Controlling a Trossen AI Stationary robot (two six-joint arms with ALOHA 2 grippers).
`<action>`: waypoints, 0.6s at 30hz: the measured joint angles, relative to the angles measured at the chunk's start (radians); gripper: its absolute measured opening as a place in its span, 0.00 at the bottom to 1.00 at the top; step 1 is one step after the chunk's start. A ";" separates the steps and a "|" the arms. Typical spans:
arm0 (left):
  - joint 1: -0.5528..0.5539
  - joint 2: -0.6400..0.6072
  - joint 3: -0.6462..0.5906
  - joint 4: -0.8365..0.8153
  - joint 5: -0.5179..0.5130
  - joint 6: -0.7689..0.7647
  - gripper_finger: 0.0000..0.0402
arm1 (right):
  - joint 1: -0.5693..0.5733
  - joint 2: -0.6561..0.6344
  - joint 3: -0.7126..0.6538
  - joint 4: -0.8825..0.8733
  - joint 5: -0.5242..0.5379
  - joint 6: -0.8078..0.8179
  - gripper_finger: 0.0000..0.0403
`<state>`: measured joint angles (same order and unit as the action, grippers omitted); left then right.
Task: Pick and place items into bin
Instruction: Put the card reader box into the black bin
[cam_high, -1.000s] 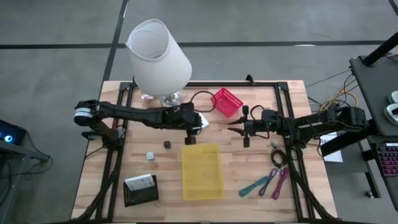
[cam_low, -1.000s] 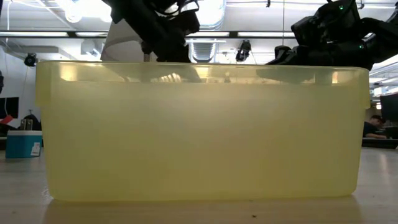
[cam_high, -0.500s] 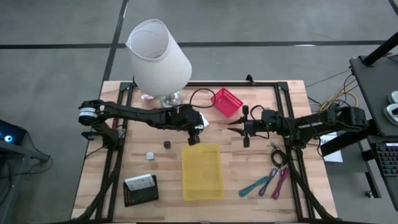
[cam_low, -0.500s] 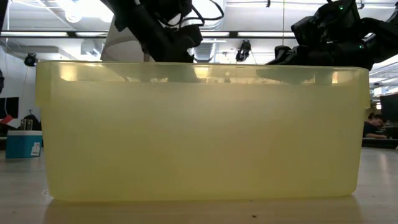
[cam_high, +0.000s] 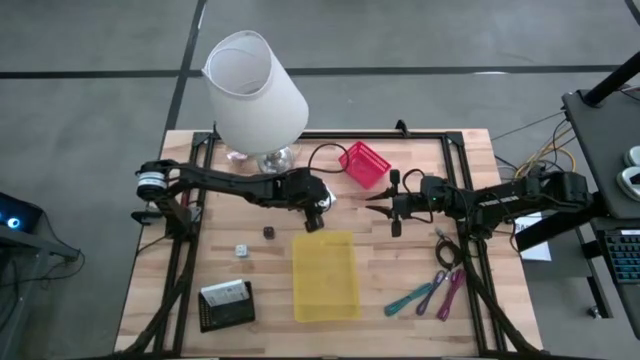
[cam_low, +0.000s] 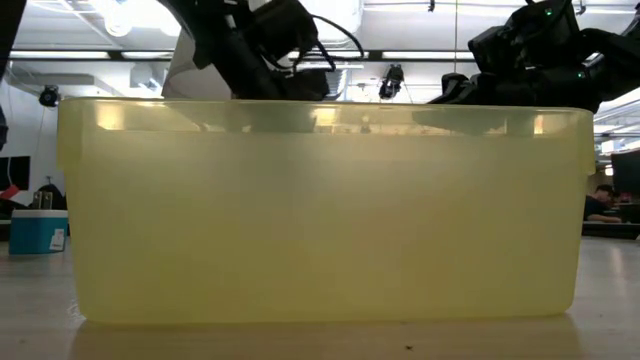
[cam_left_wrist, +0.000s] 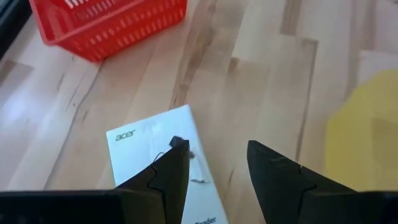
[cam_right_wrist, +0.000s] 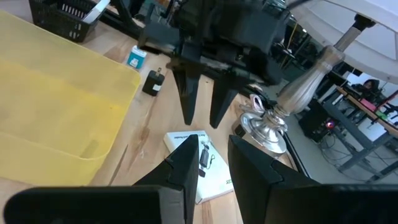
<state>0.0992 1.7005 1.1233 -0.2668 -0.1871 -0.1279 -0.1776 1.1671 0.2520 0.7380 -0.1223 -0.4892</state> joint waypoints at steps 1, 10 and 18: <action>0.003 0.007 0.000 -0.002 0.000 -0.003 0.36 | 0.000 0.000 0.000 0.000 0.000 0.000 0.19; 0.027 0.040 0.002 0.002 0.000 -0.110 0.36 | 0.000 0.000 0.000 0.000 0.000 0.000 0.19; 0.037 0.048 -0.001 0.019 0.000 -0.211 0.36 | 0.000 0.000 0.000 0.000 0.000 0.001 0.19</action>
<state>0.1364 1.7489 1.1221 -0.2479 -0.1871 -0.3386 -0.1772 1.1671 0.2520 0.7380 -0.1223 -0.4885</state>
